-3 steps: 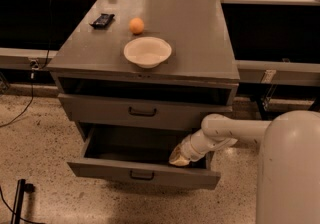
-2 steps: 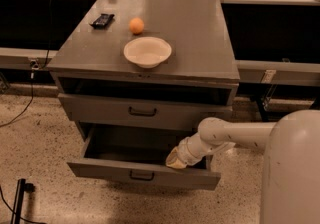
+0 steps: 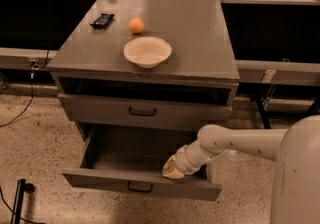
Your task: Open middle drawer
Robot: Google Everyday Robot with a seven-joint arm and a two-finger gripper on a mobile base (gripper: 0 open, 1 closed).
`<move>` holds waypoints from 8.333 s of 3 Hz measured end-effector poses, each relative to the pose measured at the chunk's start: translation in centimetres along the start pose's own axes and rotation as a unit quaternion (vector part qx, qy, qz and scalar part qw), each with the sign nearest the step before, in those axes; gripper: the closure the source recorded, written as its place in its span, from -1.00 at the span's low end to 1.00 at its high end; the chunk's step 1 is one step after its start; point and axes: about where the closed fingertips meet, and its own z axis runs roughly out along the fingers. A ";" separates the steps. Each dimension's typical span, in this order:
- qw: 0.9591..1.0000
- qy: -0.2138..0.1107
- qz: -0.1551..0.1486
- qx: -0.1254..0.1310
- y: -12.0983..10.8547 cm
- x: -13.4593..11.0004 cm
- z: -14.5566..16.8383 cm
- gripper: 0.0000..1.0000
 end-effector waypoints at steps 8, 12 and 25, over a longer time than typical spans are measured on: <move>0.992 -0.081 -0.073 0.061 -1.7 -4.0 4.8 1.00; 0.992 -0.059 -0.064 0.087 -4.2 -1.8 6.0 1.00; 0.991 -0.126 -0.030 0.016 4.2 -5.4 0.9 -1.00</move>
Offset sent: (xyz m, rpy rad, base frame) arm 0.0319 0.0167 0.0369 -0.0173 -0.1540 0.0687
